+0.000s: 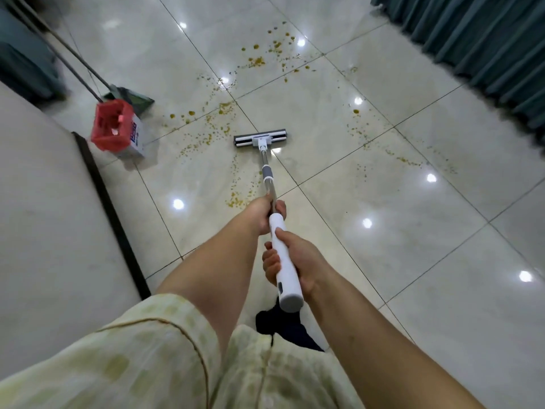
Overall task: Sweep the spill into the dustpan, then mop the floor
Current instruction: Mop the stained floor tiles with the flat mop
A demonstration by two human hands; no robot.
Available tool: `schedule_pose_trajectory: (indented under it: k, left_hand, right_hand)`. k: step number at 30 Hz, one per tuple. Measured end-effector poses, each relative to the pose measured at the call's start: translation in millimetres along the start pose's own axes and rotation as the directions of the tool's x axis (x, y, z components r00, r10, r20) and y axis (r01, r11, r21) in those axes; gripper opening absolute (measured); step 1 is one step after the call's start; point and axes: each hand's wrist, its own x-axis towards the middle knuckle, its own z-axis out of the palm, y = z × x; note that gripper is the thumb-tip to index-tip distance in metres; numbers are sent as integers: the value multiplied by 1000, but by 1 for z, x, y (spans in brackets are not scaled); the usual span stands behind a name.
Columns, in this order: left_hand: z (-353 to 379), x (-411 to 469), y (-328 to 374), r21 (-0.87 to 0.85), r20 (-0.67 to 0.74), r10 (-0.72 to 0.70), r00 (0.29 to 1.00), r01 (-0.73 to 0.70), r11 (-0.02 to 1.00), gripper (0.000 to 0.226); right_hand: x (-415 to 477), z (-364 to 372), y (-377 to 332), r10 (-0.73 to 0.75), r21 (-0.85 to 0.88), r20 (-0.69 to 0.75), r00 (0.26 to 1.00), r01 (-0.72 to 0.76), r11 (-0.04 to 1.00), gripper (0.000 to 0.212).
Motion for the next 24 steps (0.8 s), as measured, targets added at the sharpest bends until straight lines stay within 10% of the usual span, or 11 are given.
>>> schedule_pose_trajectory:
  k: [24]
  left_hand:
    - [-185, -157, -228, 30, -25, 19, 1000, -18, 999, 18]
  right_hand:
    - [-103, -111, 292, 70, -72, 25, 997, -68, 995, 28]
